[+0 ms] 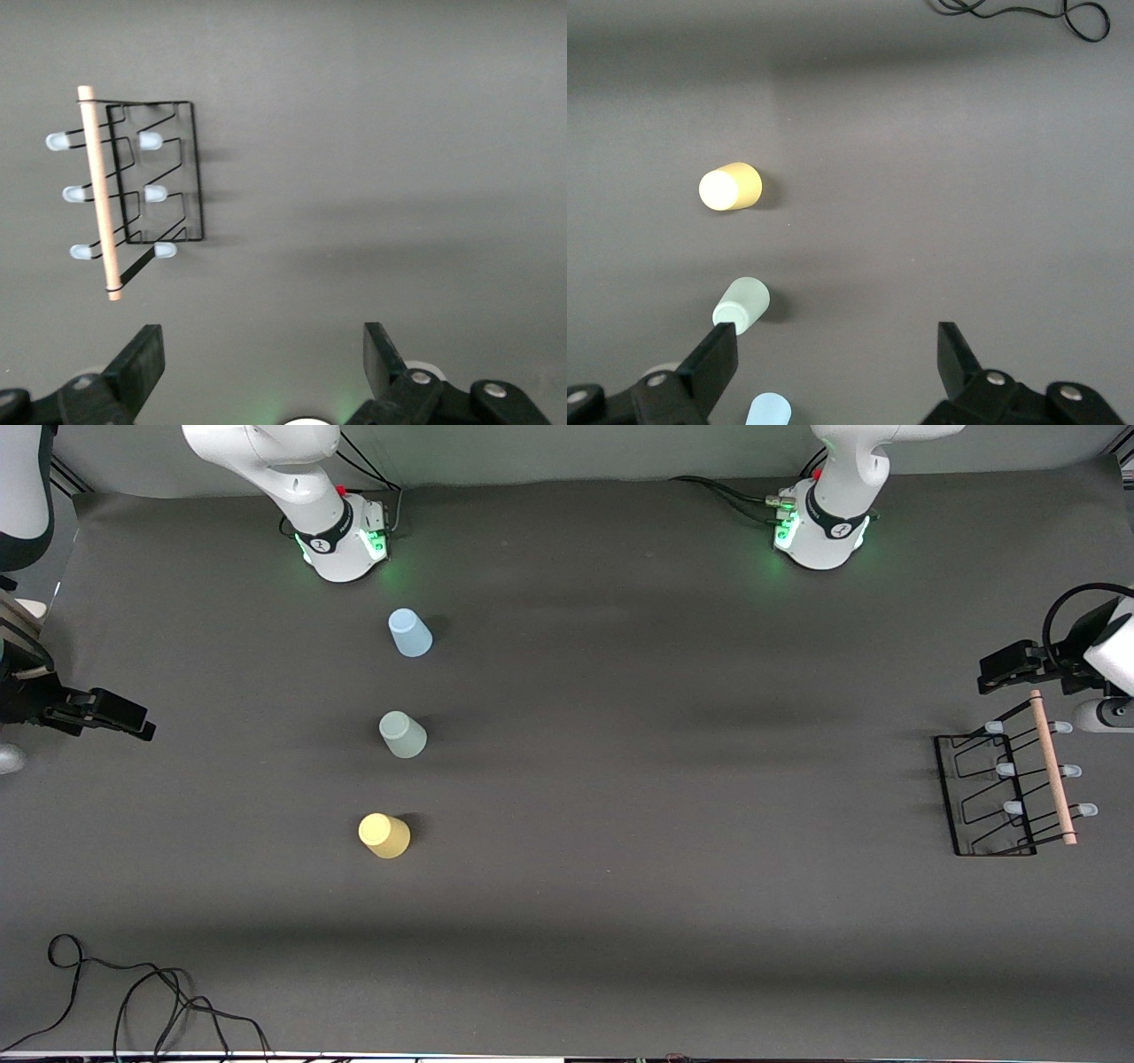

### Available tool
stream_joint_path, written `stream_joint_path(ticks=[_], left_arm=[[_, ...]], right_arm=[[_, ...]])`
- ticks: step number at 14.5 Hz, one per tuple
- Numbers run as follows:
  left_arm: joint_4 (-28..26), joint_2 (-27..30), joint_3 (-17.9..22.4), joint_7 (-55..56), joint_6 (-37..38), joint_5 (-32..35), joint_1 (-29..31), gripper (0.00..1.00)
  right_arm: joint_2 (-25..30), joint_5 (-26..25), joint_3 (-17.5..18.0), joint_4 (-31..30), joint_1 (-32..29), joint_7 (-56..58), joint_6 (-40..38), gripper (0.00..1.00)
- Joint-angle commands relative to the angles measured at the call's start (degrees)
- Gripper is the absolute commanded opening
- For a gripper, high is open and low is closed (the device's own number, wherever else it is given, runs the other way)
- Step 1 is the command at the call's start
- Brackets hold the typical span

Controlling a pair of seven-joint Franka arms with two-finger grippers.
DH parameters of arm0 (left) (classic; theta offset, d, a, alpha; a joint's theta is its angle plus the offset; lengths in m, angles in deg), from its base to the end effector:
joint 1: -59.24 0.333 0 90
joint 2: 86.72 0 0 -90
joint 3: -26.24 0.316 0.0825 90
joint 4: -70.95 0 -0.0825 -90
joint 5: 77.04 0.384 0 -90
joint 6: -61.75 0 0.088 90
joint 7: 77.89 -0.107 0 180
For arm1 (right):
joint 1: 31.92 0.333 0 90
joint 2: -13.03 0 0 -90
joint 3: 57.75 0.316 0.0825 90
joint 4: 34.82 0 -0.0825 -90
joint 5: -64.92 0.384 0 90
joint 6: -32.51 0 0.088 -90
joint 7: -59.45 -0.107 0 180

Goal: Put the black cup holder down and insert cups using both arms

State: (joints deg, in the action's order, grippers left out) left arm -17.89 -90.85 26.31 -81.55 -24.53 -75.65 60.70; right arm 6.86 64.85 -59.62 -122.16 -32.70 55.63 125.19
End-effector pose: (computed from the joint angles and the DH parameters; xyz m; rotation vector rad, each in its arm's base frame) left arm 0.5675 0.0179 0.5882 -3.1166 0.0577 0.1837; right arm 0.5902 -0.0264 0.5889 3.1317 -0.1766 -0.0226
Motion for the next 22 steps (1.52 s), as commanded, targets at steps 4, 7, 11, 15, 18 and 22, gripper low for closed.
stream_joint_path(ticks=[4, 7, 11, 15, 18, 22], left_arm=[[-11.4, 2.5, 0.2, -14.1, -10.0, 0.6, 12.5, 1.00], [-15.1, 2.5, 0.2, -19.3, -14.9, 0.6, 16.9, 1.00], [-15.7, 1.7, 0.2, -20.2, -16.1, 0.7, 17.3, 1.00], [-22.7, 0.7, 0.3, -23.8, -26.2, 0.8, 20.0, 1.00], [-24.6, -1.8, 0.3, -23.5, -29.8, 0.8, 20.1, 1.00], [-24.6, -6.1, 0.3, -23.5, -34.0, 0.8, 20.1, 1.00]], right_arm=[[0.6, -0.2, 0.2, -0.5, 0.5, -0.6, -0.5, 1.00], [0.6, -0.2, 0.2, -0.5, 0.5, -0.7, -0.5, 1.00], [0.6, -0.3, 0.2, -0.5, 0.5, -0.6, -0.9, 1.00], [0.6, -0.3, 0.2, -0.5, 0.5, -0.7, -0.9, 1.00], [0.6, -0.3, 0.2, -0.5, 0.5, -0.6, -1.0, 1.00], [0.7, -0.3, 0.2, -0.5, 0.5, -0.7, -1.3, 1.00]])
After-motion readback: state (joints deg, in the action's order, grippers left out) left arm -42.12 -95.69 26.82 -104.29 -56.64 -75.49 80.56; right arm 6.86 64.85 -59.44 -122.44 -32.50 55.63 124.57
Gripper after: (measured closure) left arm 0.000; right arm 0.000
